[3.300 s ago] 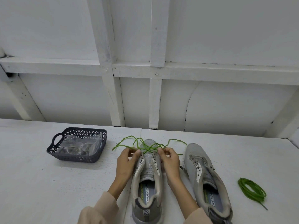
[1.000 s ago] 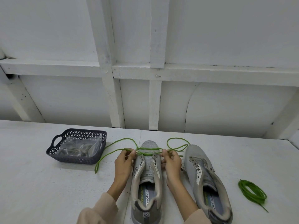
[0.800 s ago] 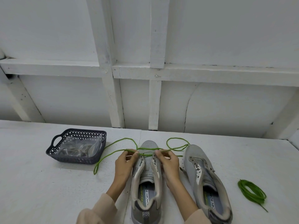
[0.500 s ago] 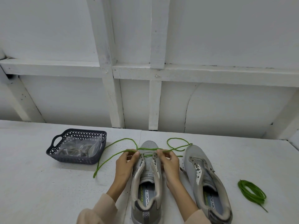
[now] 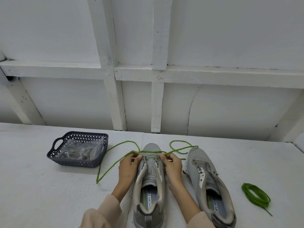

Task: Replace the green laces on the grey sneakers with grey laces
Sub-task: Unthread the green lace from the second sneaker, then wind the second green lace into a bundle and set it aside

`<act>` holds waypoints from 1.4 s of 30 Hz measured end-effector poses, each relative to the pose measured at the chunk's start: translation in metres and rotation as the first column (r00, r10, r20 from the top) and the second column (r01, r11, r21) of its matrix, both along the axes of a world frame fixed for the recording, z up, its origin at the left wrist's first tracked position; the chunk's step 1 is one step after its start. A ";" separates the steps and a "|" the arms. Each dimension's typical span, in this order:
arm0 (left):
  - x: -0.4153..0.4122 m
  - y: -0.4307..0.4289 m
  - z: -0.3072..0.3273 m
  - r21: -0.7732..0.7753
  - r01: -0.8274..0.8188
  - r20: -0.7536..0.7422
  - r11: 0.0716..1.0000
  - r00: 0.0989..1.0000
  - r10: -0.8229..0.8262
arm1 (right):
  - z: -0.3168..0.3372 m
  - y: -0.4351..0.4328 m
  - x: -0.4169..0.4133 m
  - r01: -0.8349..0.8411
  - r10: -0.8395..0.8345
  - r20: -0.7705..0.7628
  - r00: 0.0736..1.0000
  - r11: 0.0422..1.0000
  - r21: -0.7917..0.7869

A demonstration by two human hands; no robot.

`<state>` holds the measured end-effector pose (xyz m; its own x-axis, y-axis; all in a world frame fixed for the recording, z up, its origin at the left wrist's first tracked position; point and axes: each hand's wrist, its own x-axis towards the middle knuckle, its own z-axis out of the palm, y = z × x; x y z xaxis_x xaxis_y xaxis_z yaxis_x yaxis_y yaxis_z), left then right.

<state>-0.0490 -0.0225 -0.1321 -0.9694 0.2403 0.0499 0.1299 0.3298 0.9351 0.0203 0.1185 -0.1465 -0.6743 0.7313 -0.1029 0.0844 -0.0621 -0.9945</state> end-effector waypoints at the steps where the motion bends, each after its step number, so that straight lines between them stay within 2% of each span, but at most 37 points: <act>1: 0.001 0.001 0.001 0.040 -0.037 0.027 0.998 0.999 0.036 | 0.000 -0.001 0.000 0.024 -0.024 0.010 1.000 1.000 -0.008; 4: 0.002 -0.001 0.003 0.202 -0.112 0.129 0.973 0.988 0.087 | 0.001 0.000 0.000 0.115 -0.120 -0.021 0.993 0.978 -0.172; 7: 0.003 -0.003 0.003 0.193 -0.097 0.130 0.976 0.989 0.072 | 0.002 0.004 0.000 0.159 -0.172 -0.027 0.985 0.952 -0.263; 12: 0.005 -0.004 0.004 0.205 -0.072 0.173 0.976 0.984 0.036 | 0.008 0.001 0.005 0.131 -0.149 -0.040 0.988 0.946 -0.295; 15: 0.002 -0.011 0.012 0.215 -0.020 0.302 0.976 0.952 -0.047 | 0.019 0.000 0.010 0.144 -0.156 -0.059 0.986 0.975 -0.171; 18: 0.004 -0.025 0.029 0.149 0.145 0.407 0.978 0.892 -0.194 | 0.041 0.002 0.020 0.048 -0.048 -0.054 0.997 0.999 0.006; 20: 0.009 -0.030 0.039 0.172 0.163 0.384 0.972 0.897 -0.218 | 0.060 0.002 0.027 -0.064 0.068 -0.030 0.997 0.991 0.118; 22: 0.013 -0.030 0.050 0.274 0.103 0.296 0.956 0.937 -0.186 | 0.080 -0.001 0.034 -0.171 0.178 -0.007 0.984 0.959 0.225; 25: 0.019 -0.023 0.073 0.393 0.162 0.206 0.905 0.944 -0.259 | 0.105 -0.006 0.040 -0.360 0.342 0.118 0.932 0.844 0.396; 28: 0.029 -0.013 0.094 0.337 0.376 0.226 0.863 0.858 -0.462 | 0.123 -0.013 0.046 -0.567 0.484 0.302 0.821 0.635 0.524; 31: 0.042 -0.006 0.105 0.320 0.490 0.313 0.811 0.753 -0.579 | 0.133 -0.022 0.053 -0.643 0.456 0.458 0.763 0.463 0.610; 34: 0.050 -0.001 0.110 0.453 0.429 0.332 0.782 0.733 -0.594 | 0.136 -0.022 0.061 -0.657 0.385 0.536 0.751 0.356 0.664; 36: 0.051 0.001 0.116 0.620 0.267 0.373 0.737 0.727 -0.577 | 0.137 -0.018 0.066 -0.692 0.498 0.490 0.716 0.414 0.591; 38: 0.051 0.001 0.123 0.724 0.143 0.396 0.675 0.715 -0.576 | 0.138 -0.014 0.072 -0.671 0.605 0.321 0.729 0.538 0.511; 40: 0.050 0.001 0.129 0.743 0.107 0.403 0.660 0.717 -0.569 | 0.139 -0.009 0.072 -0.511 0.550 0.065 0.833 0.718 0.473; 42: 0.050 0.001 0.134 0.767 0.089 0.404 0.635 0.702 -0.587 | 0.144 -0.004 0.068 -0.325 0.421 -0.113 0.900 0.821 0.470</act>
